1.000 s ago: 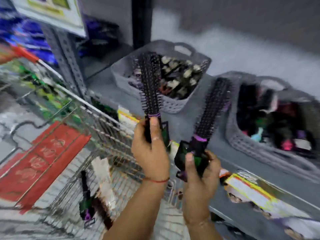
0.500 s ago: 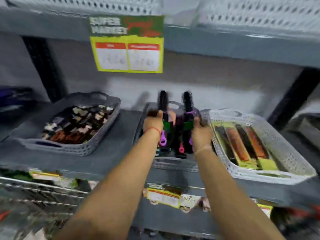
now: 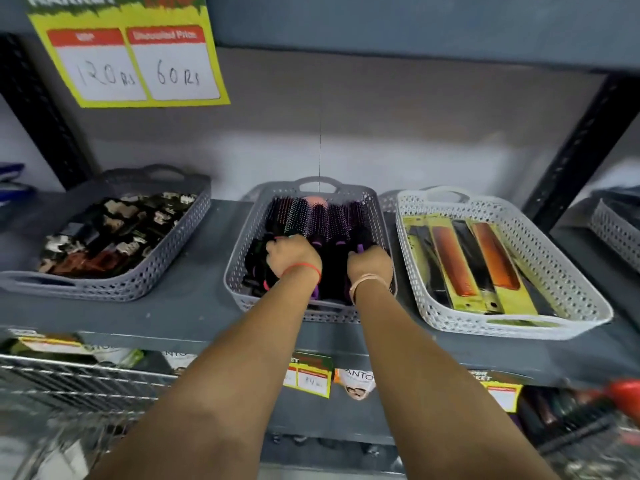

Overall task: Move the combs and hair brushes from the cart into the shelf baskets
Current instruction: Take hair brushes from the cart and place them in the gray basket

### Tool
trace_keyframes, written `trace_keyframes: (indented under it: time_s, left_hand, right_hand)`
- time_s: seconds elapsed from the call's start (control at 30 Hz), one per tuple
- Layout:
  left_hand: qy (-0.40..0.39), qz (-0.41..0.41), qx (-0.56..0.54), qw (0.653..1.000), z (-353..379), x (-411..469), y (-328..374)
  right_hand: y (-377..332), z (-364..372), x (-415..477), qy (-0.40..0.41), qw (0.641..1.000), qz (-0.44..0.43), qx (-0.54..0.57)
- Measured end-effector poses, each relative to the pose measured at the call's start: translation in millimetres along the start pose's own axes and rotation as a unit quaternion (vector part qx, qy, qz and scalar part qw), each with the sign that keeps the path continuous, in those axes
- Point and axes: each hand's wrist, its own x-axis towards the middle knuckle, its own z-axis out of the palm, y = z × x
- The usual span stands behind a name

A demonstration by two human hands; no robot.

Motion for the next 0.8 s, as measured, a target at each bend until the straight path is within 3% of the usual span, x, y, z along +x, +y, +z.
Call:
trace_keyframes:
  time_s: [0.1, 0.2, 0.3, 0.4, 0.47, 0.53, 0.6, 0.7, 0.8]
  left_hand:
    - [0.013, 0.057, -0.010, 0.998, -14.4, -1.1, -13.2]
    - [0.043, 0.081, -0.150, 0.984, -39.6, -0.5, -41.7]
    - [0.147, 0.054, -0.287, 0.945, -61.9, 0.7, -95.1]
    - [0.232, -0.042, -0.371, 0.898, -80.8, -0.4, -160.2]
    - [0.247, -0.132, -0.386, 0.879, -90.5, 2.4, -209.3]
    - [0.267, -0.190, -0.427, 0.843, -98.7, 3.4, -253.5]
    - [0.276, -0.255, -0.407, 0.833, -98.9, 1.1, -312.1]
    - [0.233, -0.344, -0.401, 0.817, -78.0, -9.9, -411.2]
    - [0.147, -0.441, -0.391, 0.795, -51.1, -35.1, -489.3]
  right_hand:
    - [-3.5, 1.1, -5.3, 0.024, 0.996, -0.040, -0.079]
    - [-15.6, 5.1, -20.8, 0.072, 0.970, -0.201, -0.119]
    - [-39.8, 21.6, -55.0, 0.066, 0.934, -0.350, 0.001]
    - [-68.2, 56.9, -101.7, -0.006, 0.904, -0.401, 0.150]
    - [-81.6, 93.2, -136.7, -0.090, 0.888, -0.408, 0.189]
    - [-81.4, 134.2, -164.2, -0.178, 0.885, -0.401, 0.157]
    - [-68.4, 184.2, -191.6, -0.280, 0.879, -0.375, 0.093]
    - [-34.4, 252.4, -225.6, -0.419, 0.856, -0.303, -0.031]
    - [18.7, 304.3, -248.1, -0.545, 0.806, -0.182, -0.145]
